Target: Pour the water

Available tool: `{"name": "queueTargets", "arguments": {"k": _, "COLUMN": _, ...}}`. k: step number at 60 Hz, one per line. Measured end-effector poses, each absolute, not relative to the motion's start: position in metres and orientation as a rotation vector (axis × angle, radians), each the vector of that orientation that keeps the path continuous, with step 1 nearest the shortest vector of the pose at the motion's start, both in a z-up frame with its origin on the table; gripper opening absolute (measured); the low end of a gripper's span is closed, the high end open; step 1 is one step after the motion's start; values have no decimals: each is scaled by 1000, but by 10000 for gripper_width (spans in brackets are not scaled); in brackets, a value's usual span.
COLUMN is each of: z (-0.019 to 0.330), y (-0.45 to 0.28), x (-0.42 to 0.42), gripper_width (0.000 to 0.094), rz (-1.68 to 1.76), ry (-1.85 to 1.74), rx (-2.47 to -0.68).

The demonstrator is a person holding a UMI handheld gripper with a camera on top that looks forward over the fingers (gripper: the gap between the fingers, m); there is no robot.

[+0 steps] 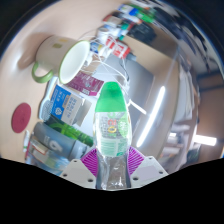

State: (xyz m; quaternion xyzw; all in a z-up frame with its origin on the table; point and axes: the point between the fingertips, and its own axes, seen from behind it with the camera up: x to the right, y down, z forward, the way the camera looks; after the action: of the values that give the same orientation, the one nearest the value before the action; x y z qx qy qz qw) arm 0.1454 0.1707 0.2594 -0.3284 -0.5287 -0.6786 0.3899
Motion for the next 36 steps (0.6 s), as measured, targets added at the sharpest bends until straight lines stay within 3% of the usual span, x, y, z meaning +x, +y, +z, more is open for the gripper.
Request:
{"name": "queueTargets", "arguments": {"k": 14, "z": 226, "y": 203, "x": 99, "gripper_width": 335, "rz": -1905, "ry": -1675, "rx": -497}}
{"name": "queueTargets", "arguments": {"k": 36, "z": 228, "y": 207, "x": 109, "gripper_width": 337, "rz": -1890, "ry": -1617, "rx": -580}}
